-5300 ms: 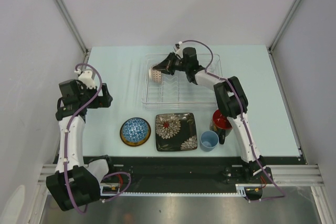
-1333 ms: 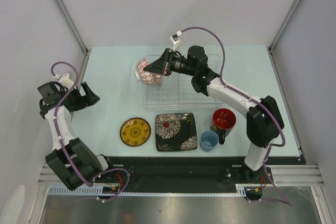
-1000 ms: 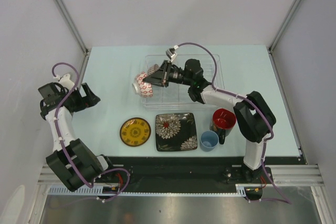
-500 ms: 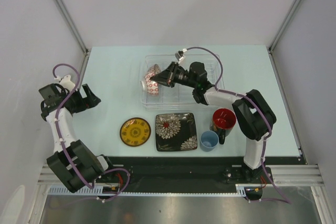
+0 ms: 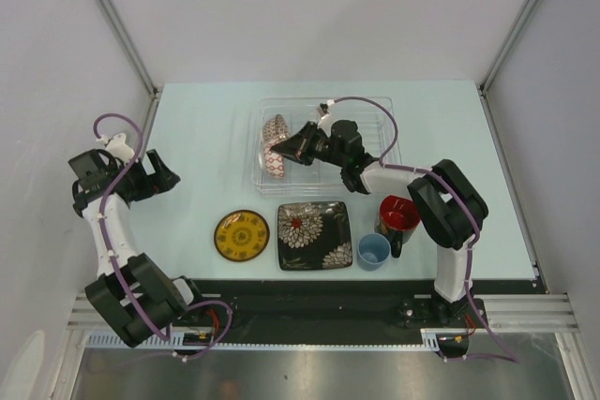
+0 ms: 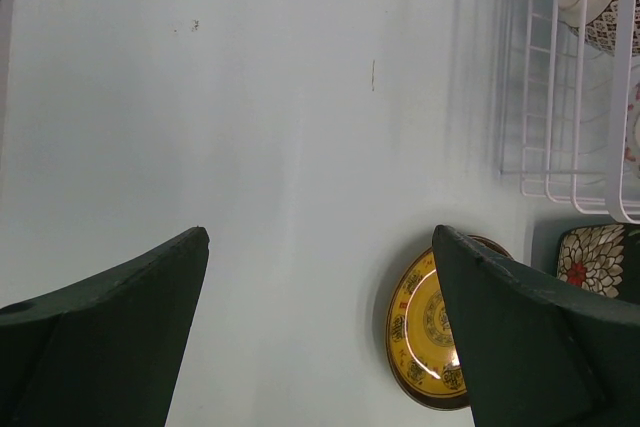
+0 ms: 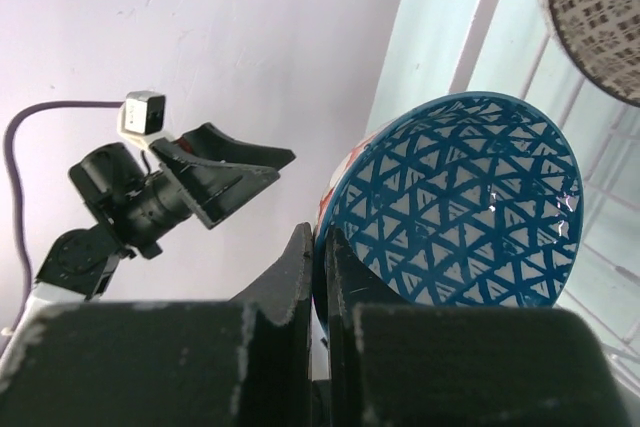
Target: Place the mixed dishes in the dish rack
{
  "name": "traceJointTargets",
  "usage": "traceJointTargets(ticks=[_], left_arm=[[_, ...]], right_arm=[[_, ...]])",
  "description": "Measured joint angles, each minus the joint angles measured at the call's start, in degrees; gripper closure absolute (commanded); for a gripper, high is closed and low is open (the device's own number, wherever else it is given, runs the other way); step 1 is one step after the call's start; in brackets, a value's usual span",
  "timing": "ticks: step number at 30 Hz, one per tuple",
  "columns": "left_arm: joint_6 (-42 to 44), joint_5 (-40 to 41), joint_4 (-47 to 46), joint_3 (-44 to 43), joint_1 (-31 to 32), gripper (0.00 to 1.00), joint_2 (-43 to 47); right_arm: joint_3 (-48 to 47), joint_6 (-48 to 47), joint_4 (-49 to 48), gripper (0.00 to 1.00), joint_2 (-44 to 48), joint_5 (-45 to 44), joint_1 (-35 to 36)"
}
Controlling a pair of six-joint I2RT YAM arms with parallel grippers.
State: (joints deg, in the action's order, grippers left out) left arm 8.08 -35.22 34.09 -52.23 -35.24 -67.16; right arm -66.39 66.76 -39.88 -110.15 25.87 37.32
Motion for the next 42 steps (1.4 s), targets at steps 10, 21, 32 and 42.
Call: traceJointTargets(ticks=[10, 21, 32, 42], left_arm=[[0.0, -1.0, 0.7, 0.0, 0.0, 0.00, 1.0], [-0.1, -1.7, 1.2, 0.0, 0.0, 0.01, 2.2], [-0.1, -2.7, 1.2, 0.0, 0.0, 0.00, 2.3], [0.0, -3.4, 1.7, -0.1, 0.0, 0.00, 2.3]], right_arm=[[0.0, -2.6, 5.1, 1.00, -1.5, -4.7, 0.4], [0.0, -3.2, 5.6, 0.62, -3.2, -5.5, 1.5], [0.0, -7.5, 11.3, 0.46, -2.2, -5.5, 2.8], [0.0, -20.0, 29.3, 0.28, 17.4, -10.2, 2.6]])
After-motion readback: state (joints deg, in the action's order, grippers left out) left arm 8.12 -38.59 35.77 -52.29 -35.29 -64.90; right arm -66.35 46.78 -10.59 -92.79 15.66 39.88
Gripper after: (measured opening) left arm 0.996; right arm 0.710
